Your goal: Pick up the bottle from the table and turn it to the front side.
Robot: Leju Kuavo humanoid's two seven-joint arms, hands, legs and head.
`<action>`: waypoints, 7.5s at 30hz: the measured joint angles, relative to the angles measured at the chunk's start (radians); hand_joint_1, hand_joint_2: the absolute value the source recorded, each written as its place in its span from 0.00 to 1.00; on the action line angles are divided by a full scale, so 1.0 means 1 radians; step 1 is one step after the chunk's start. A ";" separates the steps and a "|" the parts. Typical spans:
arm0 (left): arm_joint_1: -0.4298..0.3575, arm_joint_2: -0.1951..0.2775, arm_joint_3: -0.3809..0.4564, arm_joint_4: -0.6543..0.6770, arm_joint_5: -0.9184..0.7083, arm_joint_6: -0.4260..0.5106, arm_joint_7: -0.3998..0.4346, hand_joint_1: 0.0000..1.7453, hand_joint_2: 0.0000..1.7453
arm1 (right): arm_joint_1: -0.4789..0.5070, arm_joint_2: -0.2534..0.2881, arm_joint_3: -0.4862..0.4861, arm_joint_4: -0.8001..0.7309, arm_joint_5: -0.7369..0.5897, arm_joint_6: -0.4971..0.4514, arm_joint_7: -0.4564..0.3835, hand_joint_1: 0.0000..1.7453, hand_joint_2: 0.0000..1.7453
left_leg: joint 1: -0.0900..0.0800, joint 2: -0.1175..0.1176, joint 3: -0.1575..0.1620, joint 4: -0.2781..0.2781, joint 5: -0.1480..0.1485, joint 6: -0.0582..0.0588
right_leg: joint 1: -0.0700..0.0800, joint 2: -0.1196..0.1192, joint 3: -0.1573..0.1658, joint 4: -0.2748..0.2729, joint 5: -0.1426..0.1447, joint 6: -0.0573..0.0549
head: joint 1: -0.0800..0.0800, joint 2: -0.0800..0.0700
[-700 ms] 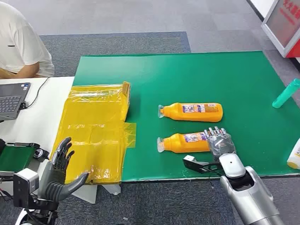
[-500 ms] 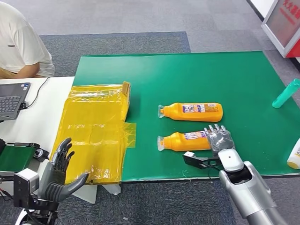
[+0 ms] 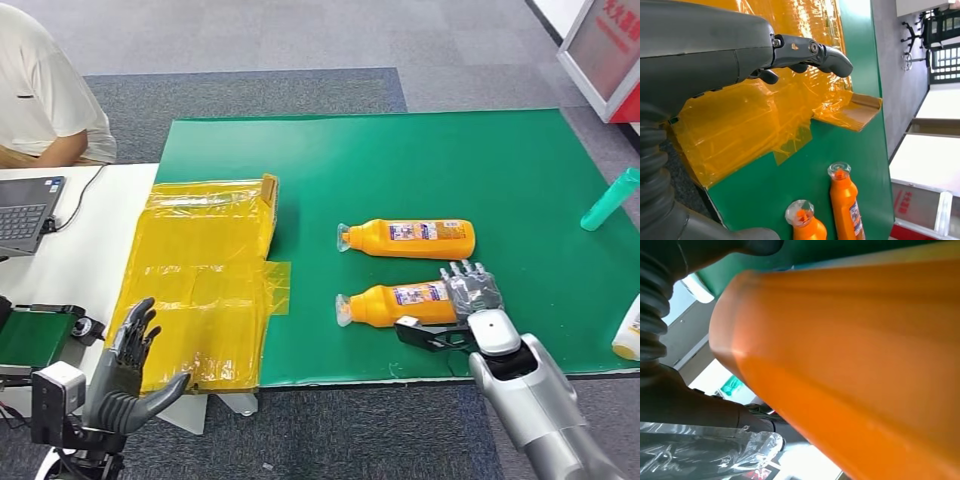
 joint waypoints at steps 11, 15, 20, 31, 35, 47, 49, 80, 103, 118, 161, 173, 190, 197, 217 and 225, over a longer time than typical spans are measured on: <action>-0.003 0.002 0.000 0.008 -0.006 0.000 -0.009 0.00 1.00 | -0.049 0.027 -0.016 0.091 -0.001 0.012 -0.052 0.93 1.00 | 0.000 0.000 0.001 0.000 0.001 -0.001 | 0.000 0.000 0.000 0.000 0.001 -0.001 | 0.000 0.000; -0.011 0.006 -0.001 0.009 -0.009 0.000 -0.013 0.00 1.00 | -0.078 0.045 -0.044 0.137 -0.017 0.045 -0.087 1.00 1.00 | 0.000 0.000 0.003 0.000 0.001 -0.001 | 0.000 0.000 0.002 0.000 0.002 -0.001 | 0.000 0.000; -0.019 0.024 -0.014 0.013 -0.020 0.009 -0.029 0.00 1.00 | -0.133 0.065 -0.089 0.218 -0.079 0.090 -0.138 1.00 1.00 | 0.000 0.000 0.008 0.000 0.001 -0.001 | 0.000 0.000 0.006 0.000 0.002 -0.001 | 0.000 0.000; -0.023 0.049 -0.020 0.016 -0.021 0.019 -0.041 0.00 1.00 | -0.164 0.087 -0.123 0.278 -0.153 0.083 -0.166 1.00 1.00 | 0.000 0.000 0.012 0.000 0.001 -0.001 | 0.000 0.000 0.010 0.000 0.002 -0.002 | 0.000 0.000; -0.023 0.072 -0.027 0.015 -0.007 0.040 -0.049 0.00 1.00 | -0.018 0.119 -0.209 0.108 -0.641 0.111 -0.274 1.00 1.00 | 0.001 0.000 0.010 0.000 0.001 -0.001 | 0.001 0.000 0.008 0.000 0.002 -0.002 | 0.000 0.000; -0.050 0.086 -0.053 -0.017 0.023 0.079 -0.052 0.00 1.00 | 0.255 0.226 -0.208 -0.362 -1.132 0.106 -0.308 1.00 1.00 | 0.000 0.000 0.002 0.000 0.001 -0.001 | 0.000 0.000 0.001 0.000 0.001 -0.001 | 0.000 0.000; -0.061 0.084 -0.061 -0.024 0.043 0.083 -0.045 0.00 1.00 | 0.282 0.247 -0.202 -0.417 -1.161 0.101 -0.330 1.00 1.00 | 0.000 0.000 0.001 0.000 0.001 -0.001 | 0.000 0.000 0.000 0.000 0.001 -0.001 | 0.000 0.000; -0.309 0.115 -0.568 -0.042 0.123 0.052 0.011 0.00 1.00 | 0.295 0.360 -0.077 -0.619 -0.906 -0.356 -0.458 1.00 1.00 | 0.000 0.000 0.000 0.000 0.003 -0.001 | 0.000 0.000 -0.001 0.000 0.002 -0.001 | 0.000 0.000; -0.430 0.125 -0.734 -0.116 -0.124 0.270 -0.040 0.00 1.00 | 0.379 0.354 0.049 -0.660 -0.817 -0.456 -0.465 1.00 1.00 | 0.000 0.000 -0.001 0.000 0.002 -0.001 | 0.000 0.000 -0.002 0.000 0.002 -0.001 | 0.000 0.000; -0.429 0.121 -0.739 -0.073 0.007 0.264 -0.030 0.00 1.00 | 0.363 0.350 0.049 -0.730 -0.843 -0.450 -0.445 1.00 1.00 | 0.000 0.000 -0.001 0.000 0.002 -0.001 | 0.000 0.000 -0.002 0.000 0.002 -0.001 | 0.000 0.000; -0.448 0.101 -0.773 -0.032 -0.027 0.383 -0.062 0.00 1.00 | 0.339 0.350 0.112 -0.741 -0.826 -0.519 -0.442 1.00 1.00 | 0.000 0.000 -0.001 0.000 0.003 -0.001 | 0.000 0.000 -0.002 0.000 0.002 -0.001 | 0.000 0.000; -0.455 0.101 -0.791 -0.030 -0.017 0.397 -0.062 0.01 1.00 | 0.335 0.350 0.147 -0.717 -0.820 -0.534 -0.441 1.00 1.00 | 0.000 0.000 -0.001 0.000 0.003 -0.001 | 0.000 0.000 -0.002 0.000 0.002 -0.001 | 0.000 0.000; -0.472 0.099 -0.814 -0.014 -0.006 0.407 -0.063 1.00 1.00 | 0.317 0.349 0.167 -0.669 -0.832 -0.559 -0.423 1.00 1.00 | 0.000 0.000 -0.001 0.000 0.003 -0.001 | 0.000 0.000 -0.002 0.000 0.002 -0.001 | 0.000 0.000; -0.472 0.101 -0.814 -0.011 -0.007 0.411 -0.066 1.00 1.00 | 0.315 0.350 0.171 -0.651 -0.849 -0.563 -0.420 0.15 1.00 | 0.000 0.000 -0.001 0.000 0.003 -0.001 | 0.000 0.000 -0.002 0.000 0.002 -0.001 | 0.000 0.000; -0.415 0.096 -0.679 -0.038 -0.217 0.533 -0.059 1.00 1.00 | 0.426 0.354 -0.026 -0.771 -0.940 -0.459 -0.395 0.00 1.00 | 0.000 0.000 -0.001 0.000 0.002 -0.001 | 0.000 0.000 -0.002 0.000 0.002 -0.001 | 0.000 0.000; -0.347 0.095 -0.554 -0.032 -0.626 0.594 -0.008 1.00 1.00 | 0.510 0.353 -0.137 -0.951 -0.993 -0.260 -0.399 0.00 1.00 | 0.000 0.000 -0.001 0.000 0.001 -0.001 | 0.000 0.000 -0.003 0.000 0.001 -0.001 | 0.000 0.000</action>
